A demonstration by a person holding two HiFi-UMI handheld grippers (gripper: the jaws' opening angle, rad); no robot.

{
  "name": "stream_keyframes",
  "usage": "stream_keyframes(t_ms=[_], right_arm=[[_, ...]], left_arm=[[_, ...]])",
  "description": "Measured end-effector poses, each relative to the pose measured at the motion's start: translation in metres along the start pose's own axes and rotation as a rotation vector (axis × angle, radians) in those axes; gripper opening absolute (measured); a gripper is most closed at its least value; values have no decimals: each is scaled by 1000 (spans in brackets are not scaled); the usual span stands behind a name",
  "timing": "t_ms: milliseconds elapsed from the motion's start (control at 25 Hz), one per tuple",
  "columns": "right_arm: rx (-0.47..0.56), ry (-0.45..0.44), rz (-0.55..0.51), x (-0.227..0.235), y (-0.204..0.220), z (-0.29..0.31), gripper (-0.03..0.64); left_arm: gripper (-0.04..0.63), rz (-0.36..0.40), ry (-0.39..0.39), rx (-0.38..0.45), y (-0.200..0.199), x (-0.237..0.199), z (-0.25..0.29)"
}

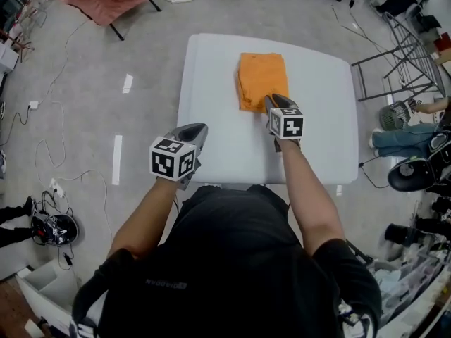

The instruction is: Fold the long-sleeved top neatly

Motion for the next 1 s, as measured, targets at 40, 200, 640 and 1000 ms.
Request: stream_keyframes(t_ms=[40, 200, 640, 1000], right_arm=[[-4, -2, 4, 3, 6, -2, 93], [-2, -62, -68, -18, 17, -5, 148], [-110, -9, -241, -79, 25, 23, 46], [-131, -148, -223, -90, 35, 24, 161]], left_arm=[[8, 4, 8, -6, 1, 4, 2], [8, 12, 12, -30, 9, 11, 7], [8, -42, -91, -2, 31, 31, -15], [8, -79, -153, 24, 49, 40, -26]])
Point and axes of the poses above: the fingertips, and each gripper's own axes: z forward along the fingers, x to its right, y out of its underside, the point moved 1 cm from there along -z, backward along the fingers, and after that the axes turned 15 degrees about y, right-handed, at the moved point
